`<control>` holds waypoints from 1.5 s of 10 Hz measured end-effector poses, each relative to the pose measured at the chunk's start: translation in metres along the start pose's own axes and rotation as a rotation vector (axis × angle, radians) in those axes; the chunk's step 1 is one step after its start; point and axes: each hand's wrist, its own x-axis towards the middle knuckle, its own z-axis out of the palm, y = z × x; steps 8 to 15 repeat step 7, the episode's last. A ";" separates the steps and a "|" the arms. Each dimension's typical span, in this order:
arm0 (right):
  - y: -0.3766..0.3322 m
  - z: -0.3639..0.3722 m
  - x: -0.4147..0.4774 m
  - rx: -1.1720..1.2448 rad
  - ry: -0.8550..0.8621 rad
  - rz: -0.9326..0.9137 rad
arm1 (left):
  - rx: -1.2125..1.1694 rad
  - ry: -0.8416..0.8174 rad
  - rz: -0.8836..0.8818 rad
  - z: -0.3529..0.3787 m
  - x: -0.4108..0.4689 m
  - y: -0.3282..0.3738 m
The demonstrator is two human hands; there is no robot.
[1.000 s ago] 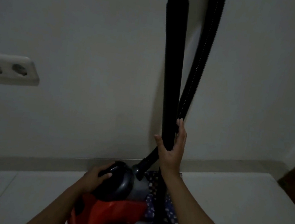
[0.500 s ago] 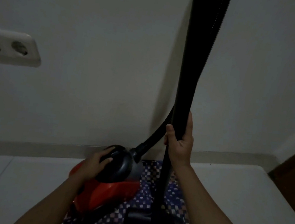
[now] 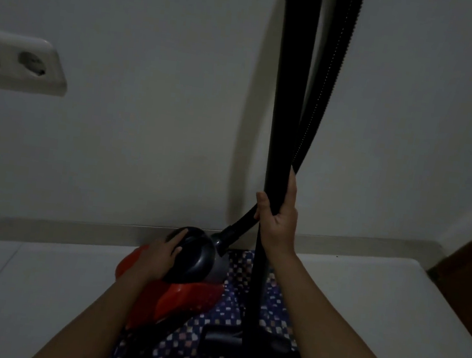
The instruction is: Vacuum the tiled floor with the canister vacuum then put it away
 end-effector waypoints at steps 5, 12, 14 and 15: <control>-0.026 -0.029 -0.017 -0.121 -0.128 -0.009 | 0.038 0.039 -0.103 -0.022 -0.019 0.036; -0.032 -0.056 -0.016 -0.224 -0.049 0.033 | 0.132 0.323 0.050 -0.062 -0.035 0.079; -0.032 -0.056 -0.016 -0.224 -0.049 0.033 | 0.132 0.323 0.050 -0.062 -0.035 0.079; -0.032 -0.056 -0.016 -0.224 -0.049 0.033 | 0.132 0.323 0.050 -0.062 -0.035 0.079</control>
